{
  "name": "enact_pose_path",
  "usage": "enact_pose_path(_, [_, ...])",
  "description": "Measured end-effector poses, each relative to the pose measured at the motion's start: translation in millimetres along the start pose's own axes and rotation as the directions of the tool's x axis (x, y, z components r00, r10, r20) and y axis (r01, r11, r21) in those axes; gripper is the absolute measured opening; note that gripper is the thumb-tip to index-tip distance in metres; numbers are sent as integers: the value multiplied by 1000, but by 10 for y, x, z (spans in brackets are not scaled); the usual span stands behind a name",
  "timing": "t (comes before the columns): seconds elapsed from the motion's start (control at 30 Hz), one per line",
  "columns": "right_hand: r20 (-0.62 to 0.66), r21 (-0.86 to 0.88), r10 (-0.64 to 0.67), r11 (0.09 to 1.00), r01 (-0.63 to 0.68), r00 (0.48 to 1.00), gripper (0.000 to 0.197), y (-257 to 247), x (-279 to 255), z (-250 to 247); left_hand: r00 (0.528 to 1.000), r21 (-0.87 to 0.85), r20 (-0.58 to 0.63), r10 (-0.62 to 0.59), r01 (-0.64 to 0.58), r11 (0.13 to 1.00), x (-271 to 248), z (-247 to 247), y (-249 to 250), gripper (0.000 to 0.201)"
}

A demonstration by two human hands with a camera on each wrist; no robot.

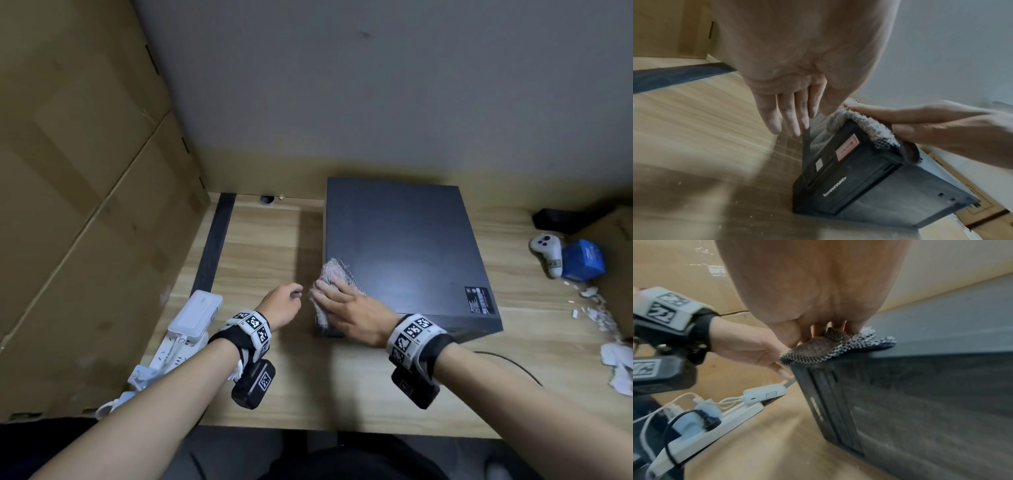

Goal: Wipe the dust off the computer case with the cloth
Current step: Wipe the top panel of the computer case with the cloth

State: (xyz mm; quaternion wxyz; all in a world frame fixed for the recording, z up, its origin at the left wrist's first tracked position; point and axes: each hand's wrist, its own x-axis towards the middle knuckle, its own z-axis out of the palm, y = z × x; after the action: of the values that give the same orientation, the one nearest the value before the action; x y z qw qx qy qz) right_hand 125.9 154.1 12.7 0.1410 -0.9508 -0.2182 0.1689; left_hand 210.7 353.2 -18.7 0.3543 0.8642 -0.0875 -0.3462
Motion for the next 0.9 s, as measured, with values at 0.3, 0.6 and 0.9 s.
enact_pose_path(0.3, [-73, -224, -49, 974, 31, 996, 53, -355, -244, 414, 999, 39, -1, 32, -32, 999, -6, 158, -45, 31])
enact_pose_path(0.6, [-77, -83, 85, 992, -92, 993, 67, -85, -547, 328, 982, 49, -187, 29, -20, 999, -203, 155, 335, 44])
enact_pose_path(0.9, [-109, -16, 314, 948, -318, 943, 75, 812, -1586, 249, 969, 310, -188, 158, -94, 946, -453, 448, 576, 57])
